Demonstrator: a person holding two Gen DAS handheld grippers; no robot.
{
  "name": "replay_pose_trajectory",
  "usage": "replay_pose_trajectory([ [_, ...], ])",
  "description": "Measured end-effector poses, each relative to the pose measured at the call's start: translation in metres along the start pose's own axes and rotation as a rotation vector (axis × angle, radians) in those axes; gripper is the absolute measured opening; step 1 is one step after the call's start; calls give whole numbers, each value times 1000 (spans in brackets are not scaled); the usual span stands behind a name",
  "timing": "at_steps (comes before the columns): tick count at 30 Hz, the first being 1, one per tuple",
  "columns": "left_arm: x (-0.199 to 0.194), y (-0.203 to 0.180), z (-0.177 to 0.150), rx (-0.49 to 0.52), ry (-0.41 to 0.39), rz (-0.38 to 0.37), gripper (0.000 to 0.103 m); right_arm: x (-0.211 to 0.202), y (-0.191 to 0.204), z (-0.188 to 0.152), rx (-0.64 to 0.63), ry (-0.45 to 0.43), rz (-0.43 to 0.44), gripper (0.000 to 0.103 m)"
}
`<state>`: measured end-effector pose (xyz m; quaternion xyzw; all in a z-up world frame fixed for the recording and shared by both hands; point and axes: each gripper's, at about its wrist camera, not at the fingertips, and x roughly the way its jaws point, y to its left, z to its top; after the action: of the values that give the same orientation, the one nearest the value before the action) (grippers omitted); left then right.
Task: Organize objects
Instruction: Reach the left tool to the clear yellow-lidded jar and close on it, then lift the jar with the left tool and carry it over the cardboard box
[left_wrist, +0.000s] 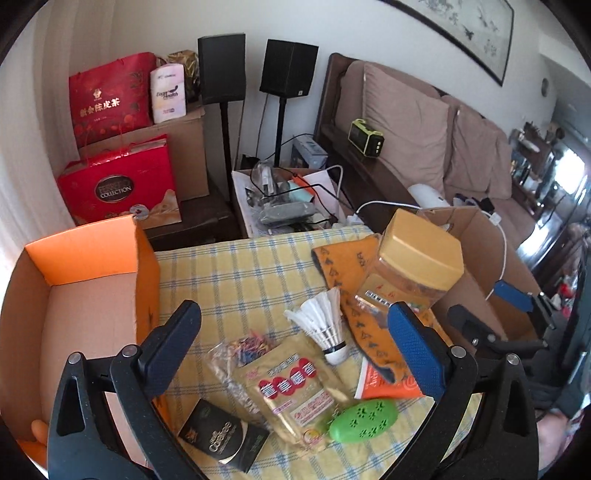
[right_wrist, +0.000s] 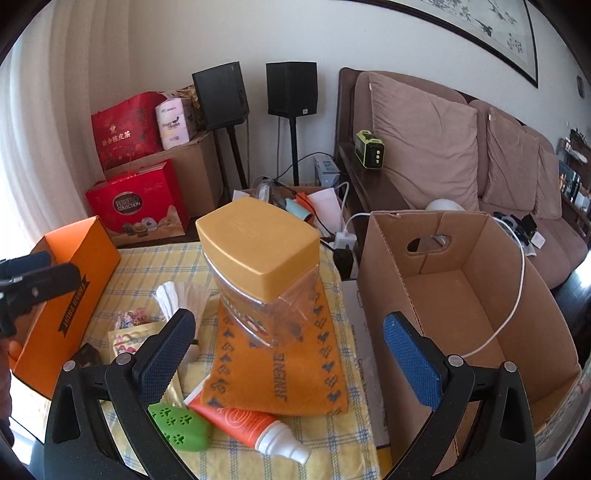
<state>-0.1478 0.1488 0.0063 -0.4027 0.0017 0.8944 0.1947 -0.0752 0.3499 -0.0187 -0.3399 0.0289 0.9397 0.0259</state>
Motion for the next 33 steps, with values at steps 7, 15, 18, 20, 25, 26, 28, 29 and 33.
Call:
replay_pose_trajectory([
  [7, 46, -14, 33, 4, 60, -100, 99, 21, 4, 6, -118, -10, 69, 102],
  [15, 87, -28, 50, -66, 172, -293, 99, 41, -9, 14, -124, -16, 125, 102],
  [18, 98, -33, 54, -81, 190, -323, 99, 41, -12, 14, -110, -35, 153, 102],
  [20, 101, -36, 57, -89, 193, -347, 99, 39, -10, 14, -115, -52, 165, 102],
  [25, 107, -41, 59, -119, 202, -408, 98, 45, -3, 18, -148, -59, 154, 101],
  [26, 108, -42, 60, -128, 208, -421, 96, 47, -2, 19, -152, -58, 156, 100],
  [28, 113, -43, 60, -135, 223, -442, 91, 49, 1, 21, -162, -56, 162, 92],
  [29, 114, -44, 59, -133, 232, -451, 83, 50, 2, 22, -168, -52, 164, 89],
  [33, 116, -49, 56, -121, 245, -469, 65, 51, 5, 22, -192, -43, 160, 79],
])
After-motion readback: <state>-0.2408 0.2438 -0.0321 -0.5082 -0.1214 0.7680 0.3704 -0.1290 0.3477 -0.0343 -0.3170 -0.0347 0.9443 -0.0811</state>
